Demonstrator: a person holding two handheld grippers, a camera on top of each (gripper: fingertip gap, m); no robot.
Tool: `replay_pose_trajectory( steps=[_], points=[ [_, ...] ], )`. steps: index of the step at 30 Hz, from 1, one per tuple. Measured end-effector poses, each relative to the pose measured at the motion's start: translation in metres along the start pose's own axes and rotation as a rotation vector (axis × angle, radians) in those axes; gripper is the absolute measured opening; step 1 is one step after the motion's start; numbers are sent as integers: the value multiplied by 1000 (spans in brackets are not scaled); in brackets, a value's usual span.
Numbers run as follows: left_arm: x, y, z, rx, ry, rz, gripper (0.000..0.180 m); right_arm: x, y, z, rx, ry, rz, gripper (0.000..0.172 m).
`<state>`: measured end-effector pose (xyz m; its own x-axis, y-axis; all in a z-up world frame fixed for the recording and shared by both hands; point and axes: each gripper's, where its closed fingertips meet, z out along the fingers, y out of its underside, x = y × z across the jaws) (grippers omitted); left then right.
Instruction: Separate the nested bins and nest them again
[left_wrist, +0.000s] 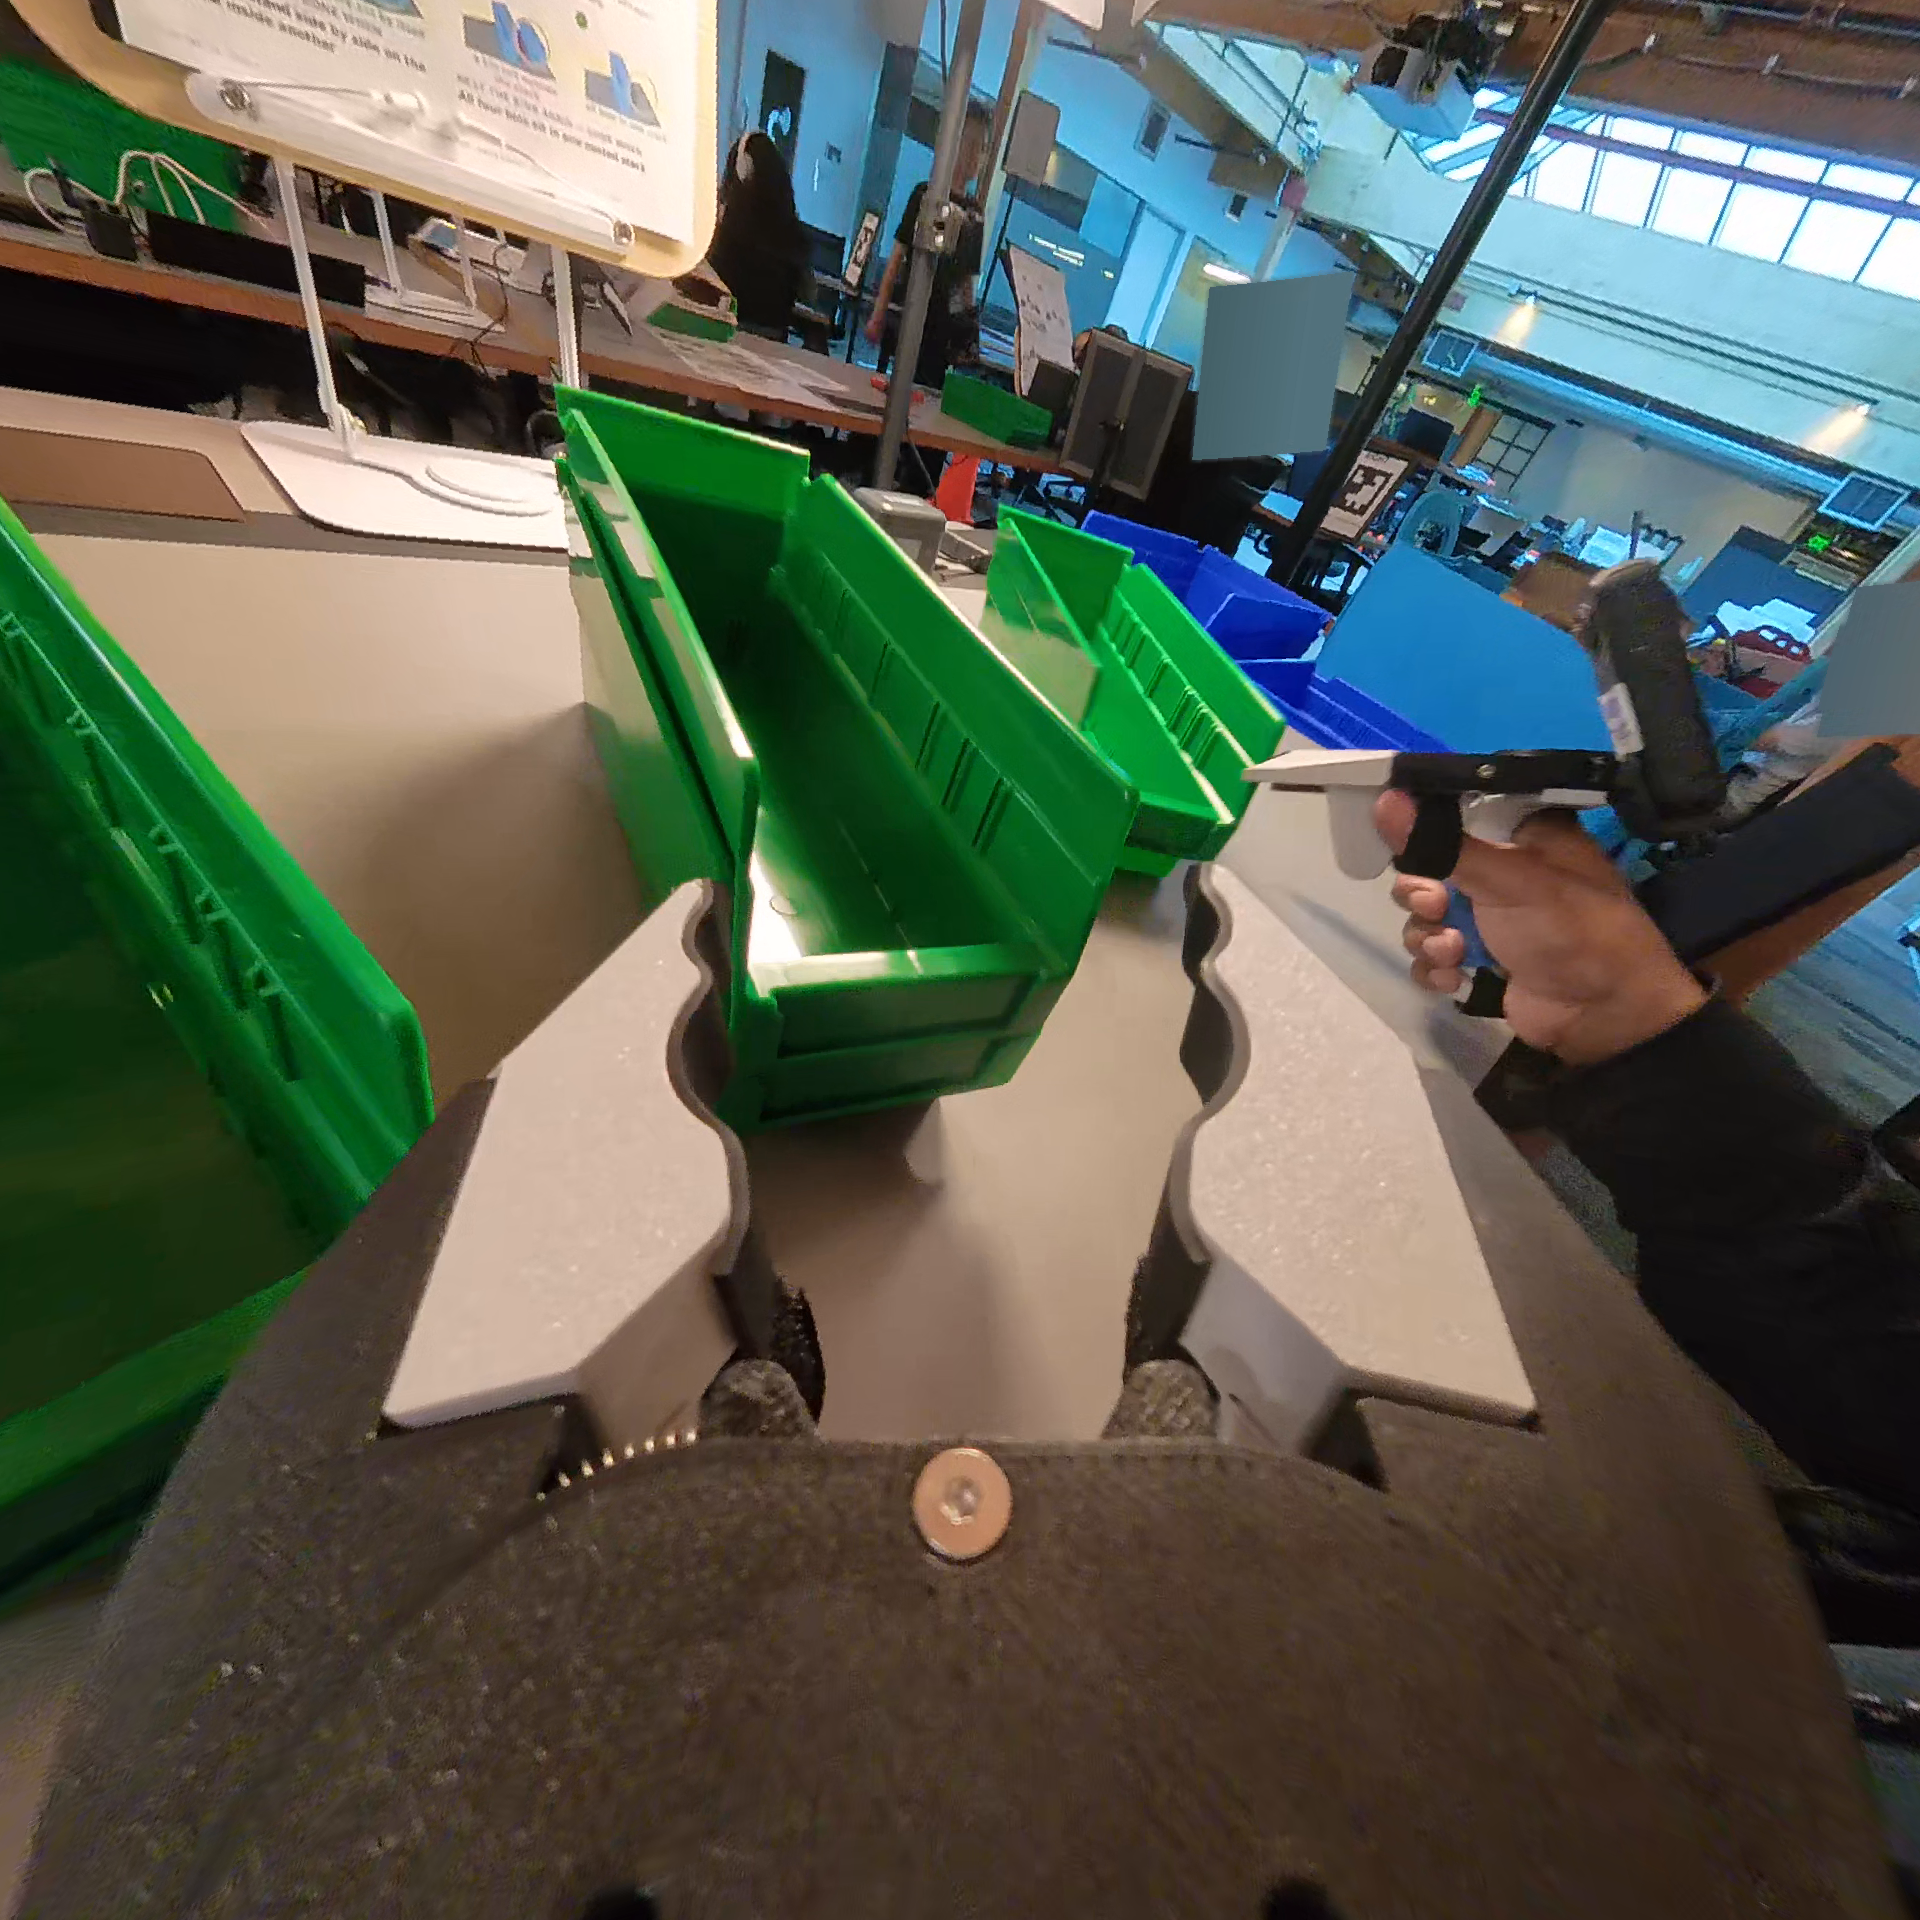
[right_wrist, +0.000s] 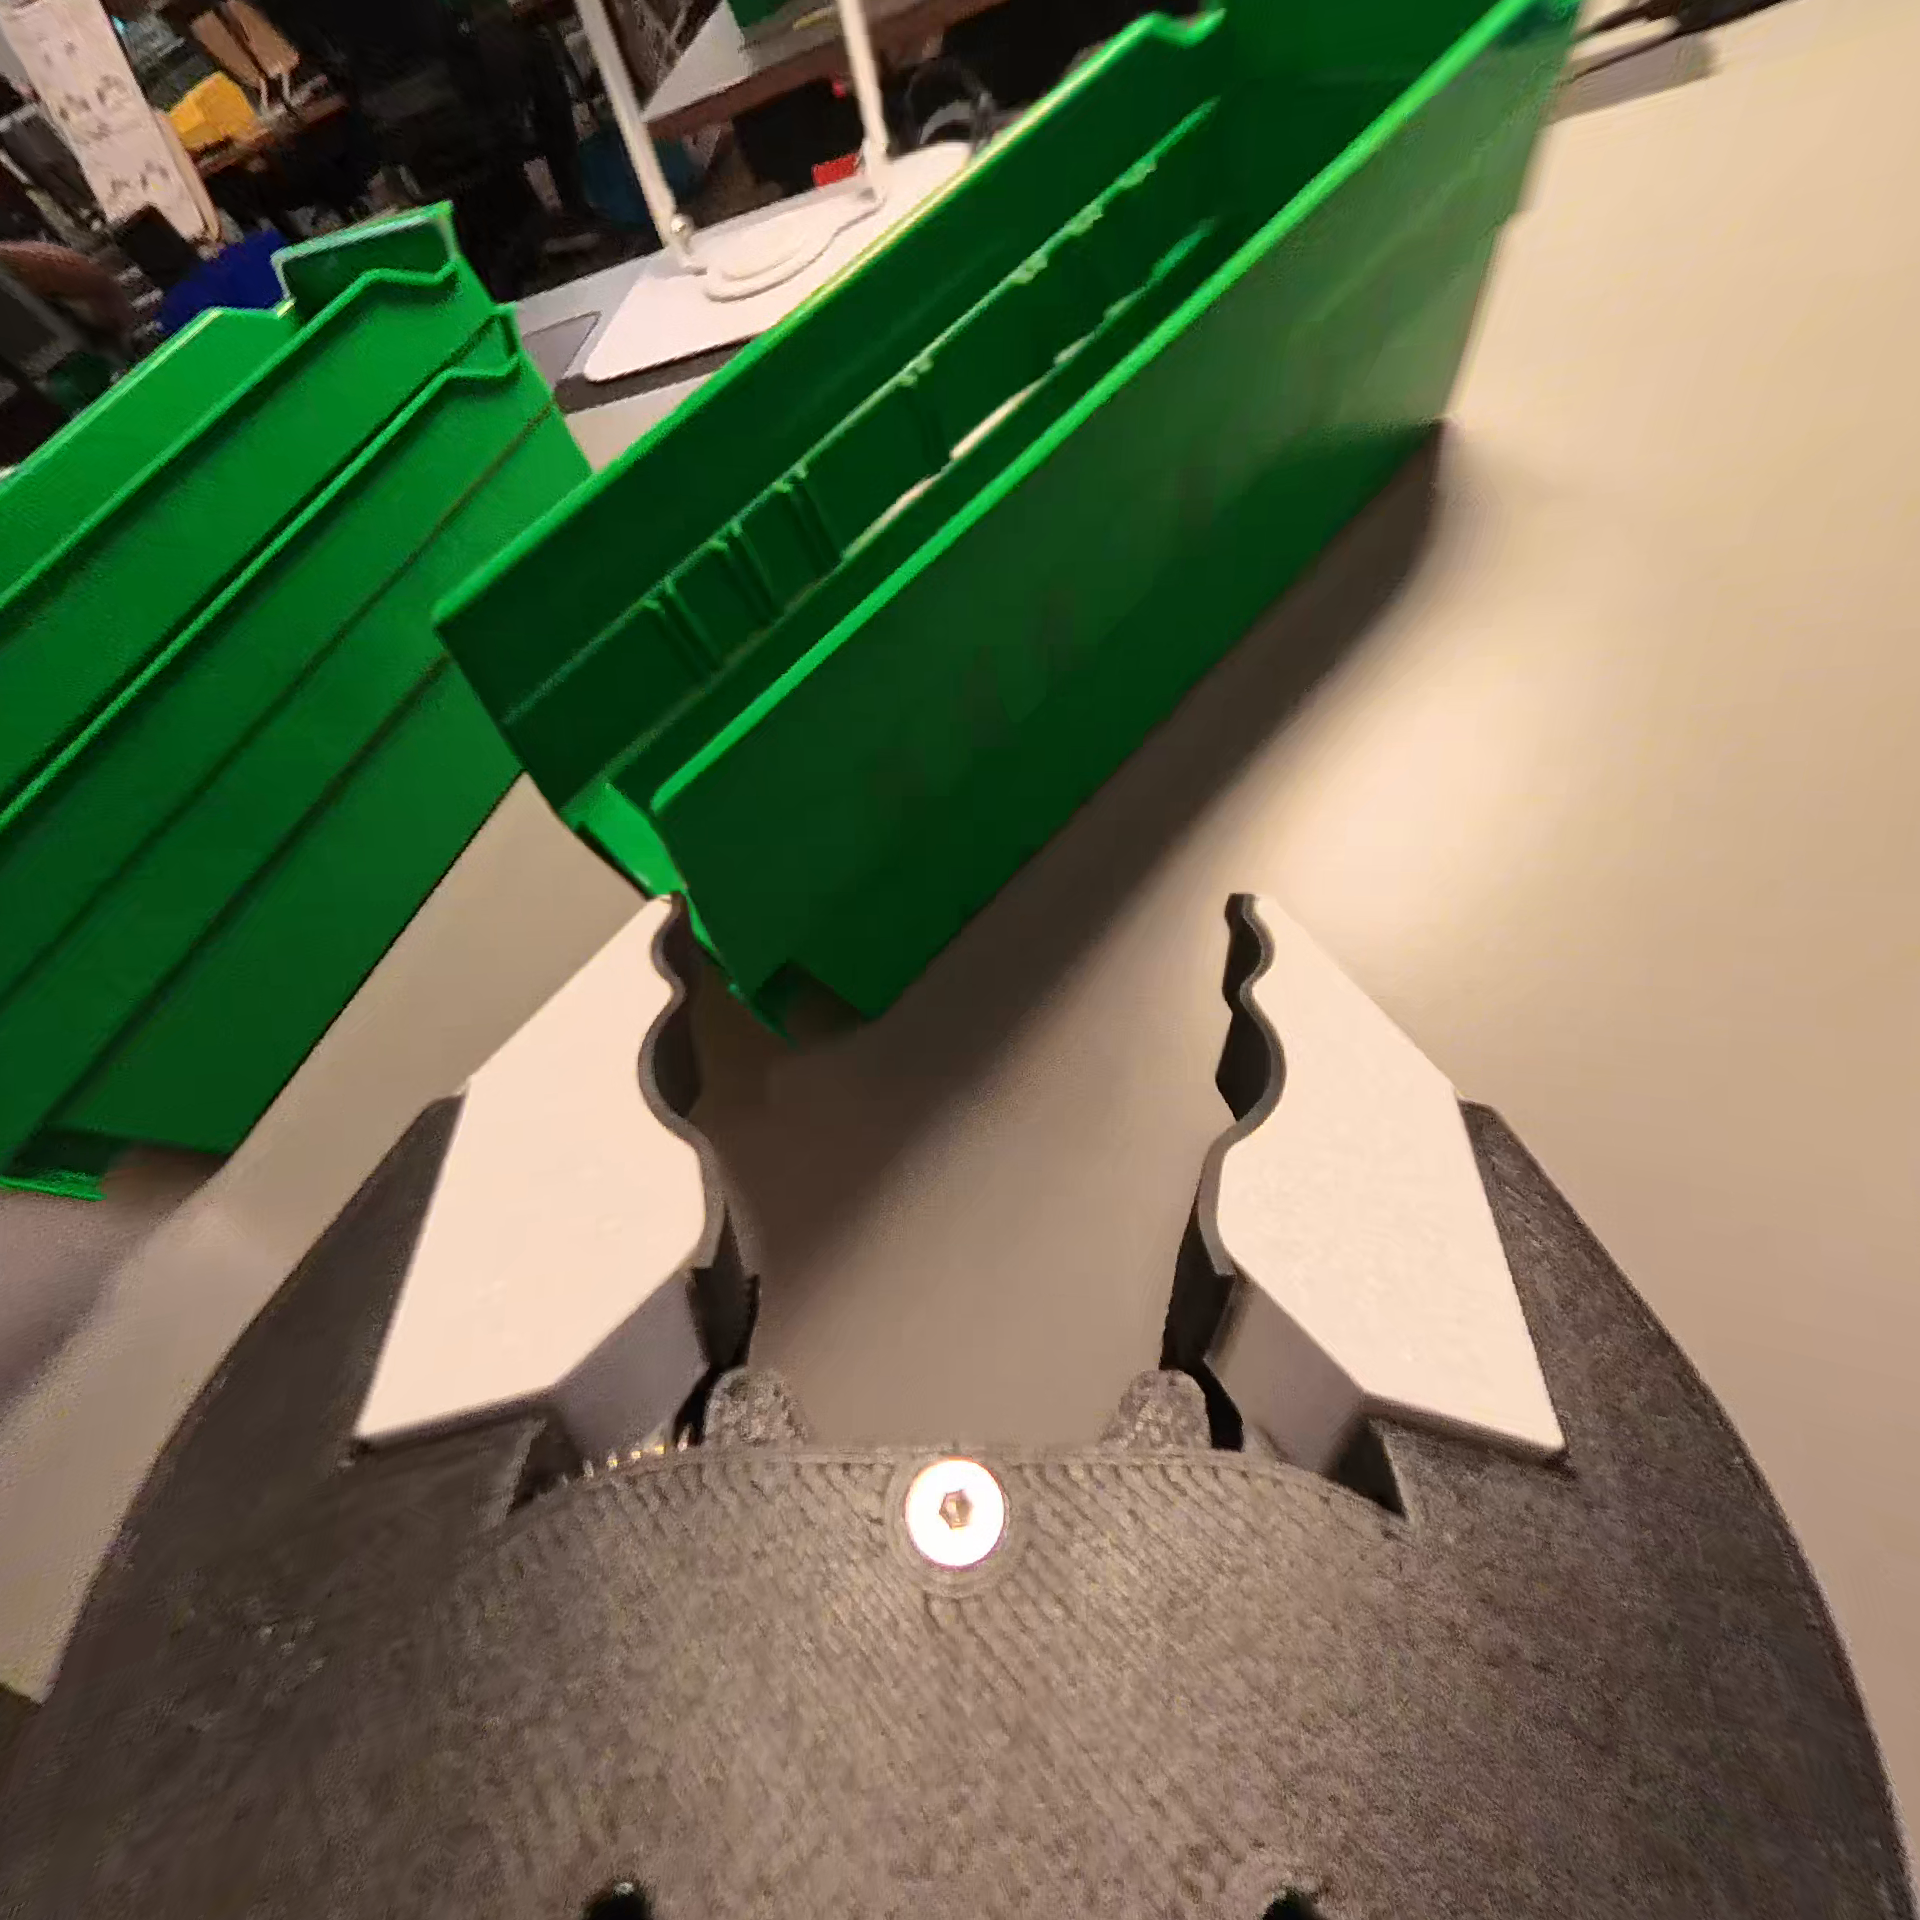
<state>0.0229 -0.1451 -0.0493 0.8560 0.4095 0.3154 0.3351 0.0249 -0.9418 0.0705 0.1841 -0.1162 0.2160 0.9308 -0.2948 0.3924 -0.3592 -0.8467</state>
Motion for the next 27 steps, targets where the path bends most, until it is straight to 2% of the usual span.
replay_pose_trajectory(
  steps=[3, 5, 7, 10, 12, 14, 23, 27],
  points=[
    [-4, 2, -1, 5, -14, 3, 87, 15, -5, -16, 32, -23, 26, 102],
    [-1, 3, 1, 12, 4, -13, 84, 12, -5, -14, 14, -71, 12, 102],
    [4, 6, 4, 9, 20, -24, 83, 20, -8, -7, 3, -47, -25, 97],
    [6, 15, 7, -20, 3, 7, 83, 34, -22, 1, 31, -47, -8, 70],
    [3, 20, 6, -35, -18, 22, 82, 42, -27, 6, 31, -54, -16, 35],
    [-1, 22, 4, -35, -34, 14, 82, 50, -30, 5, 40, -34, -22, 10],
    [-9, 33, 10, -54, -47, -6, 81, 88, -20, -43, 116, 103, 7, 3],
    [-8, 32, 15, -53, -39, -1, 80, 100, -21, -47, 129, 128, 3, 2]
  ],
)
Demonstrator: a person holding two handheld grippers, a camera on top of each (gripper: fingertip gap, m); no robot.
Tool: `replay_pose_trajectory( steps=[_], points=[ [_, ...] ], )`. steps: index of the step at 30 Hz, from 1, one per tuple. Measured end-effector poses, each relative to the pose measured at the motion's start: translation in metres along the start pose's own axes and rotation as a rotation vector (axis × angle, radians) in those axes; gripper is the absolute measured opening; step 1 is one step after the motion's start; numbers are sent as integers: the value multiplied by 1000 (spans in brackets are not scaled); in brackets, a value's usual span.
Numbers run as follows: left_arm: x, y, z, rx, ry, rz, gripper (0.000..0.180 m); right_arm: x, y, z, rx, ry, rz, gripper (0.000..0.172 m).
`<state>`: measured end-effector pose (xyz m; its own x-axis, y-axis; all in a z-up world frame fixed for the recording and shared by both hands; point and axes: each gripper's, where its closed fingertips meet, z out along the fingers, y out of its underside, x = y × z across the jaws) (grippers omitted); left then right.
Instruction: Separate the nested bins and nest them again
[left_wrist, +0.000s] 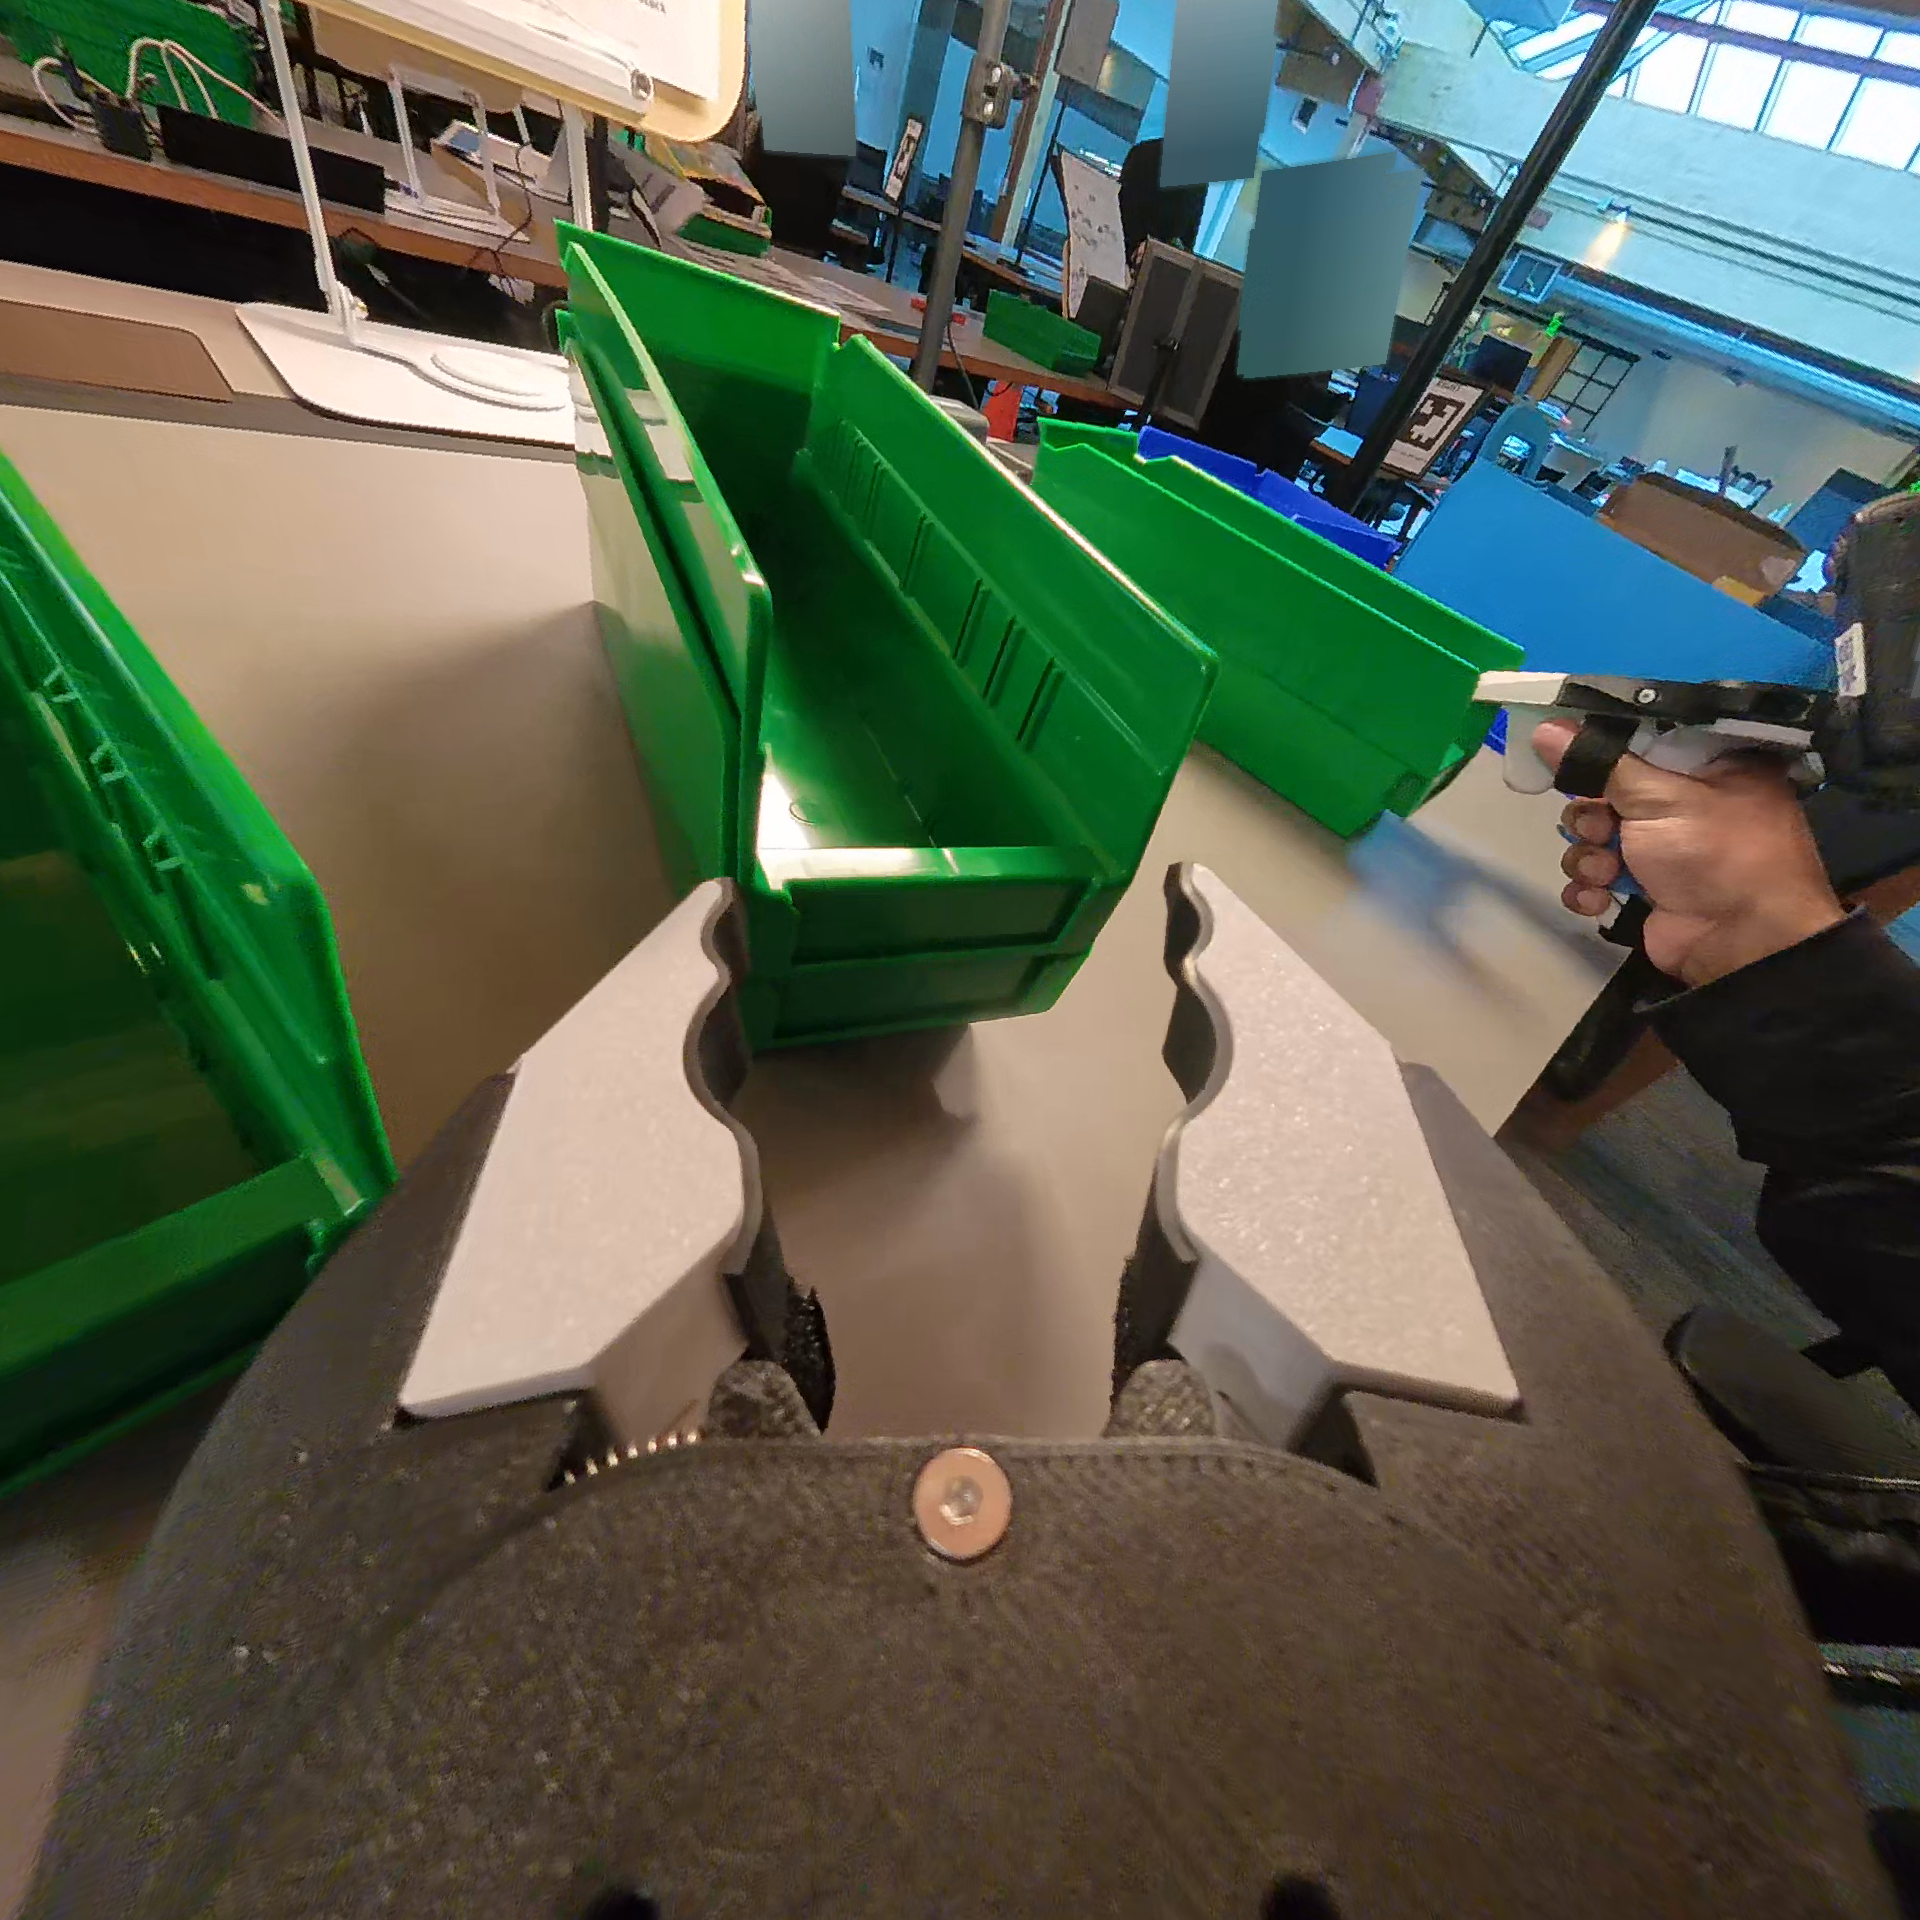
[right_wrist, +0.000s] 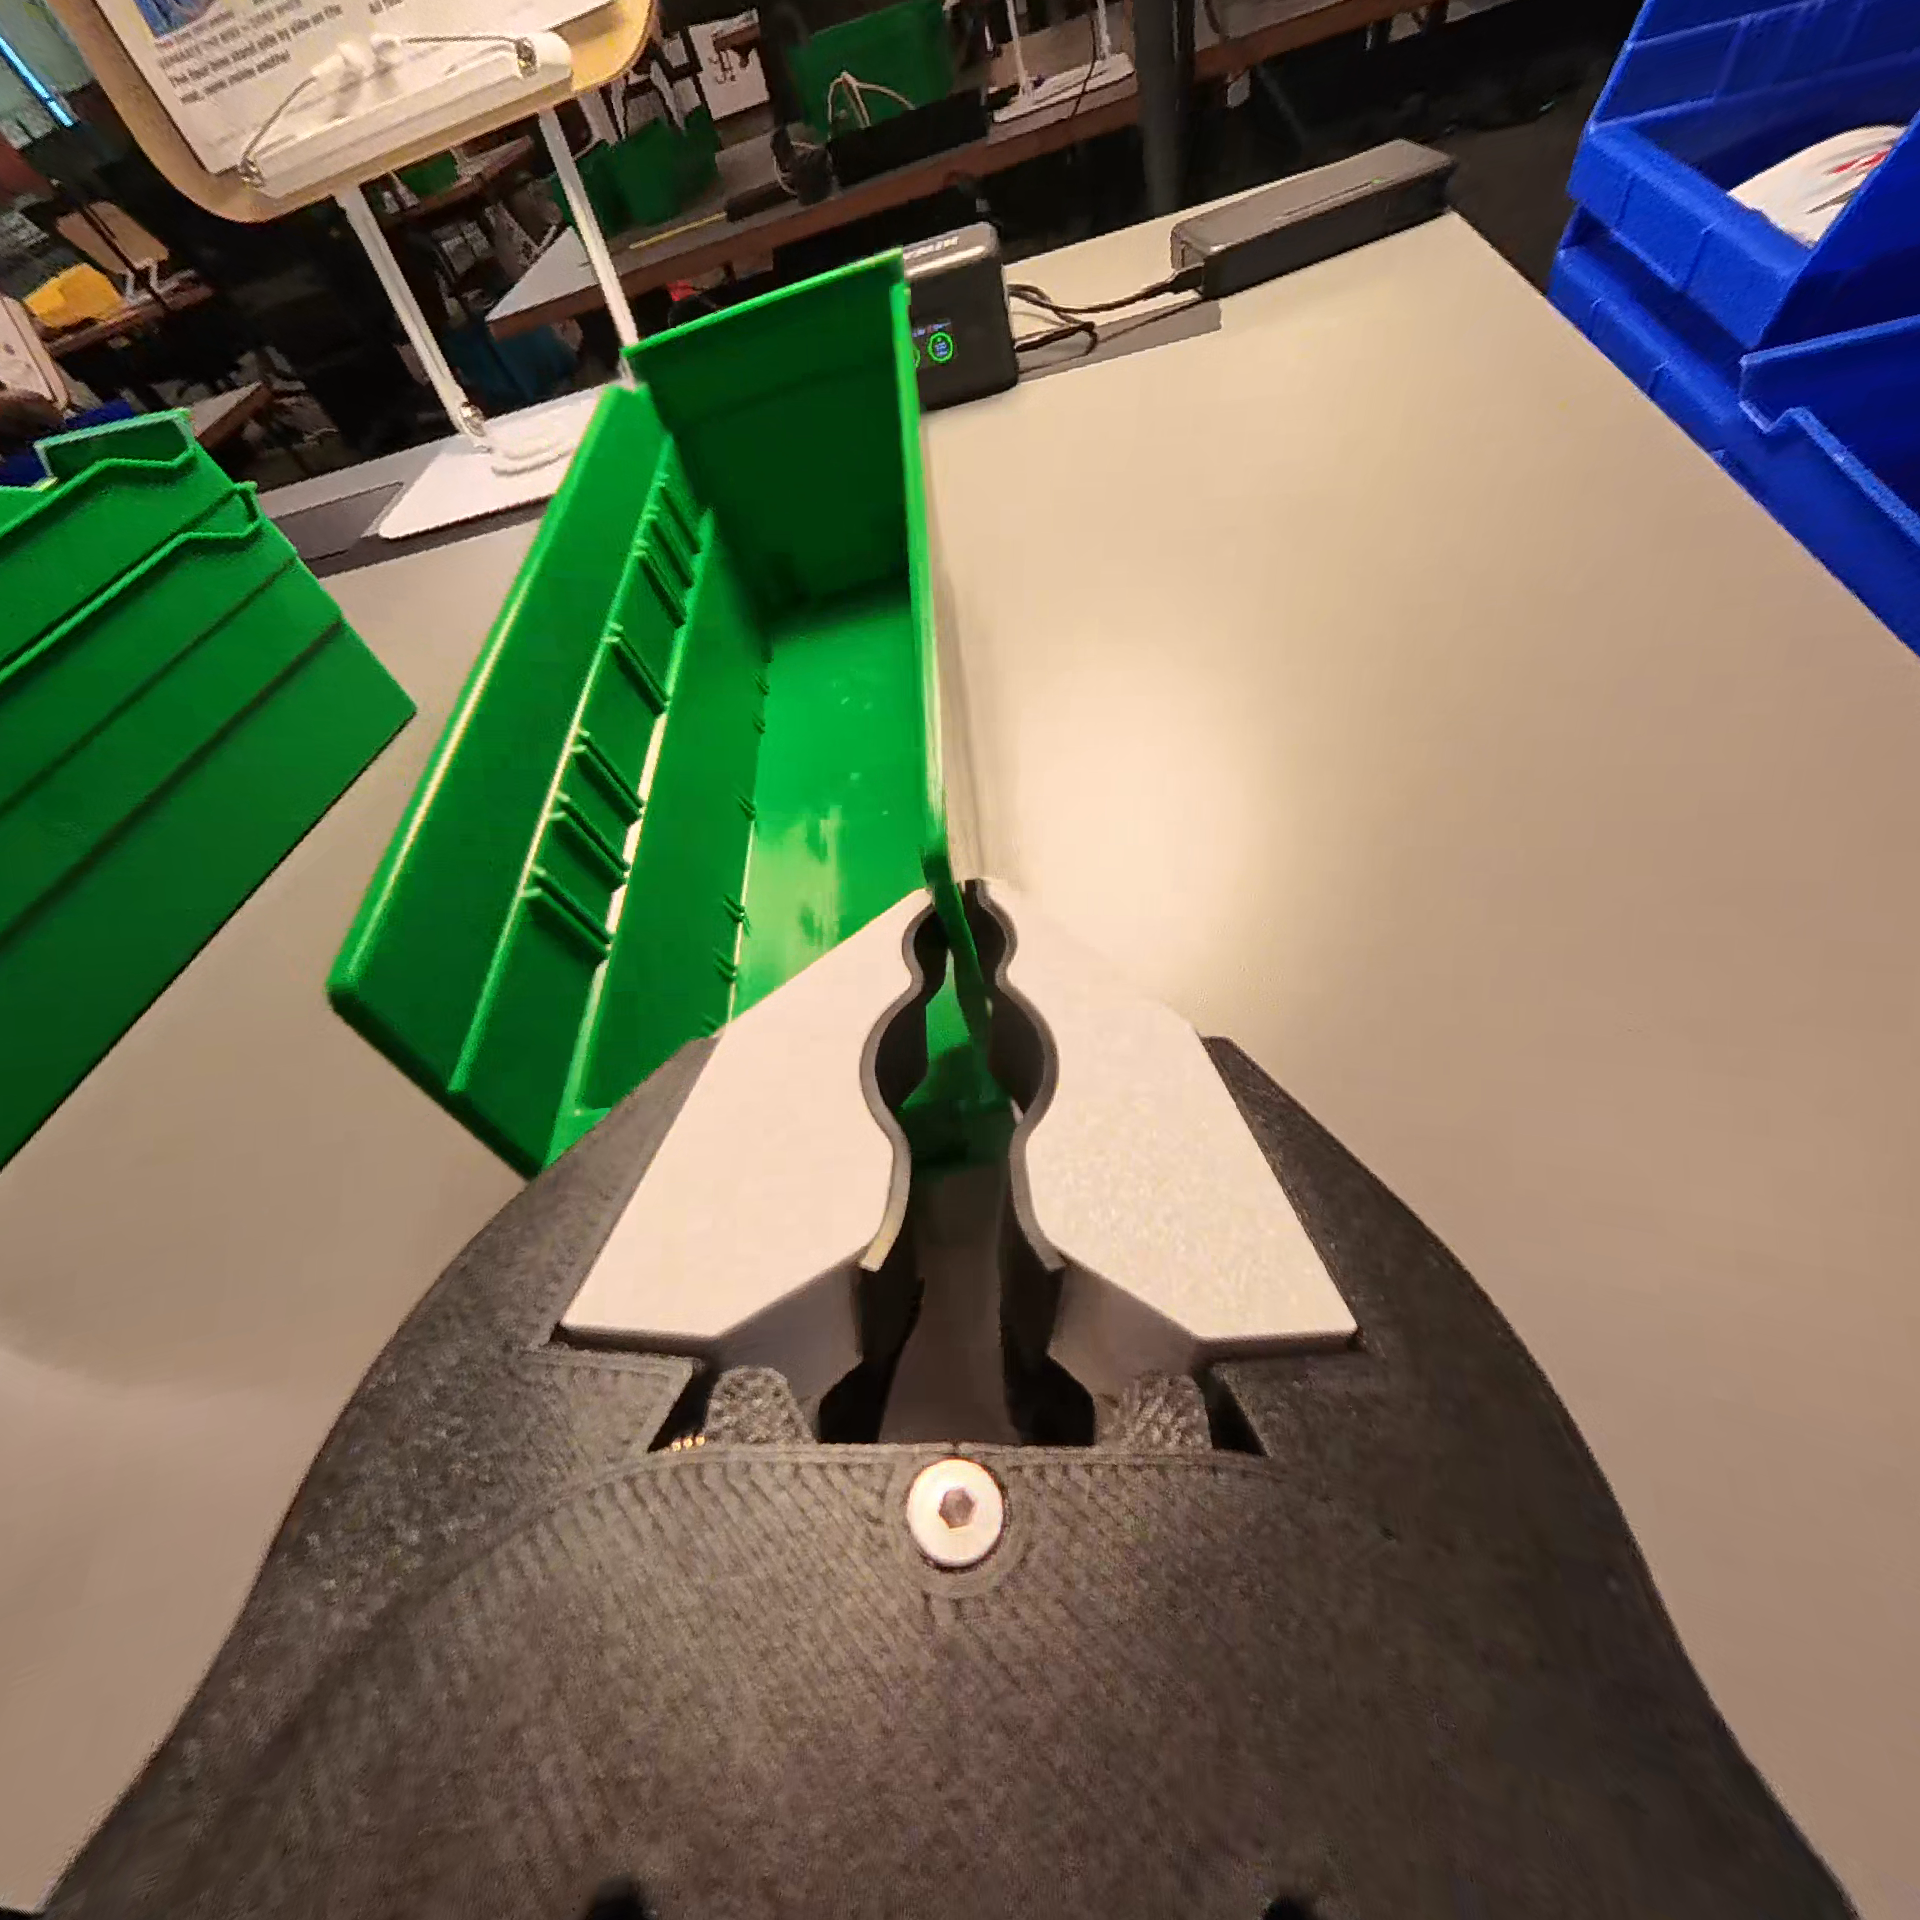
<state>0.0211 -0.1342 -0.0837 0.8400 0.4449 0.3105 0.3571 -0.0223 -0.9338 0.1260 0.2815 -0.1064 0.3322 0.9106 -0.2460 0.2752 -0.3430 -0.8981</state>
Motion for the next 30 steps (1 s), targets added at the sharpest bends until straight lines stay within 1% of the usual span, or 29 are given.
replay_pose_trajectory(
  steps=[3, 5, 8, 10, 13, 15, 17, 20, 22, 23, 24, 26, 28, 30],
  points=[
    [1, -1, -2, 8, 2, 0, 80, 2, -1, -3, 4, 1, -10, 4],
    [-1, -2, -7, 17, -2, 0, 80, 0, -6, -12, 34, -28, 0, 14],
    [-6, -7, -16, 43, -15, -1, 80, -4, -17, -37, 60, -33, -6, 31],
    [-8, -13, -22, 71, -22, -5, 80, -26, -30, -56, 92, -83, -20, 37],
    [-9, -18, -21, 90, -16, -17, 80, -85, -40, -66, 98, -219, -57, 50],
    [-6, -16, -13, 72, -10, -17, 81, -133, -37, -61, 77, -337, -73, 54],
    [-1, -14, -4, 52, -11, -3, 81, -175, -27, -49, 35, -435, -88, 58],
    [3, -12, 7, 33, -44, 26, 88, -223, -11, -32, -32, -551, -80, 61],
    [11, -11, 11, 25, -26, 34, 87, -240, -6, -25, -52, -579, -84, 61],
    [21, -9, 14, 23, 9, 29, 86, -246, -6, -24, -56, -589, -84, 62],
    [33, -6, 18, 13, 62, 22, 81, -249, -7, -24, -56, -595, -85, 62],
    [53, 3, 24, -17, 133, 19, 84, -251, -13, -25, -53, -591, -91, 64],
    [56, 5, 24, -8, 142, 33, 86, -250, -20, -25, -60, -578, -98, 70],
    [54, -7, 16, 57, 159, 7, 86, -251, -28, -24, -80, -561, -121, 80]
  ],
)
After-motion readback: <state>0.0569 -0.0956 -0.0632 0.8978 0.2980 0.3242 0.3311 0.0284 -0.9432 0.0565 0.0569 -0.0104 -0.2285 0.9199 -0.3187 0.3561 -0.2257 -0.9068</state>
